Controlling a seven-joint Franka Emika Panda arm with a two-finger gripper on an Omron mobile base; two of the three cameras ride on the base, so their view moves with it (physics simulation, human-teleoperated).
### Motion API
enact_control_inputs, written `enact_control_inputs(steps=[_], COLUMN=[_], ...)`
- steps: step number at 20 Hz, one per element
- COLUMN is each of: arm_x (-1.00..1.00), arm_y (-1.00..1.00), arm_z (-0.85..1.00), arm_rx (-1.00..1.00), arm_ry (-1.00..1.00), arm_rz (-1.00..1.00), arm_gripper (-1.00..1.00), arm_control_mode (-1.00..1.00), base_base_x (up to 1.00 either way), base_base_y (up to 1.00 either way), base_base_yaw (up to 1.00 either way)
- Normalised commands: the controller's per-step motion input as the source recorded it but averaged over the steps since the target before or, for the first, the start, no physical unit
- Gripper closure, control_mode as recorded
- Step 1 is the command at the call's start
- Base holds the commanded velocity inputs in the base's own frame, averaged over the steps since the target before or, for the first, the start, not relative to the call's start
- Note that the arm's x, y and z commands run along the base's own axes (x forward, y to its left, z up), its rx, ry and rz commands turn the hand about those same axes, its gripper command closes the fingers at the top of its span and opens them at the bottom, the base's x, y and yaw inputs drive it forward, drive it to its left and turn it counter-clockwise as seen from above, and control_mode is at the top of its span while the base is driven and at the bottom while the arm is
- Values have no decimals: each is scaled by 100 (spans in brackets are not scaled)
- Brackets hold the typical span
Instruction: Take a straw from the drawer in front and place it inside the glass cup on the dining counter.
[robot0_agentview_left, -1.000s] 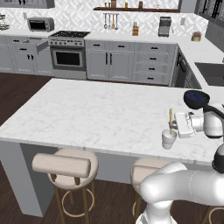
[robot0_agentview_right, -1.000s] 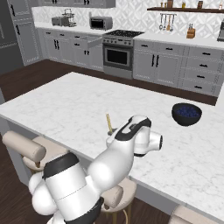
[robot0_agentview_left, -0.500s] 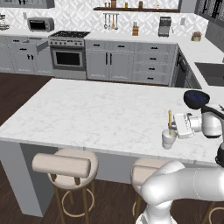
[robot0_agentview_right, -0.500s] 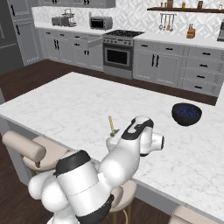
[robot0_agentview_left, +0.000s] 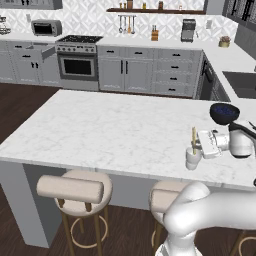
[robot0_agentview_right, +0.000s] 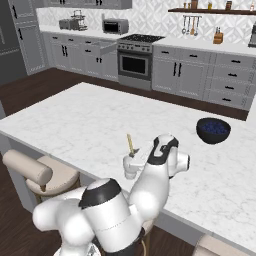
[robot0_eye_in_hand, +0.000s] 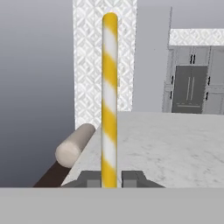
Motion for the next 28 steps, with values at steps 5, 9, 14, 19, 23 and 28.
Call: enact_control_inputs(steps=[5, 9, 14, 19, 23, 28], arm_x=[8, -15, -35, -12, 7, 0], arm_y=[-1, 0, 0, 15, 29, 0], arm_z=[-14, -2, -3, -7, -3, 0], arm_rx=[0, 0, 0, 0, 0, 0], arm_ry=[0, -1, -3, 0, 0, -2], arm_rz=[0, 0, 0, 0, 0, 0], arm_gripper=[100, 100, 100, -100, -100, -100], arm_control_mode=[-100, -100, -100, -100, -100, -100], base_base_x=[0, 0, 0, 0, 0, 0], base_base_y=[0, 0, 0, 0, 0, 0], base_base_yaw=[0, 0, 0, 0, 0, 0])
